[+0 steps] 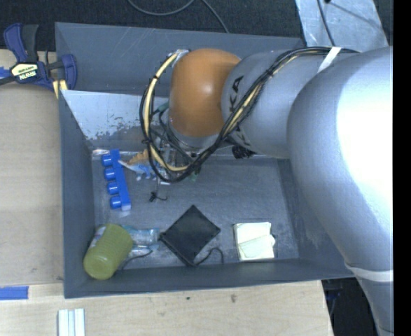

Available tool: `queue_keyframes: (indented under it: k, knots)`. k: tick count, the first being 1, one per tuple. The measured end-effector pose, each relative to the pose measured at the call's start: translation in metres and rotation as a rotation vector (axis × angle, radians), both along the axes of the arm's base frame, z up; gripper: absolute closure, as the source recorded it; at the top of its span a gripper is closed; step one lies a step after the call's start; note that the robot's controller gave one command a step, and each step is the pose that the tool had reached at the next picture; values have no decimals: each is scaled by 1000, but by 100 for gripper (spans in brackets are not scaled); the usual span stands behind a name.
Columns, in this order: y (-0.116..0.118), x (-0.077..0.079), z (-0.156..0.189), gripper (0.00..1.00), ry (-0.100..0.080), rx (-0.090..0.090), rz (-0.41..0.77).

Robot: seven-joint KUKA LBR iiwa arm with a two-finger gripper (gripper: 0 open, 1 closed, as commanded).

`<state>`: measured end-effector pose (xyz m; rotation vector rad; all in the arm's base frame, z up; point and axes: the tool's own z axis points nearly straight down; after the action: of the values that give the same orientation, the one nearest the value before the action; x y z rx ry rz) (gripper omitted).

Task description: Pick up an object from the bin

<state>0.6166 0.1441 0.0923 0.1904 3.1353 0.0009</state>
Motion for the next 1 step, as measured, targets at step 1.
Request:
queue_keyframes:
  k: [1]
  knots:
    - [-9,10,-21,0,-6,1,64]
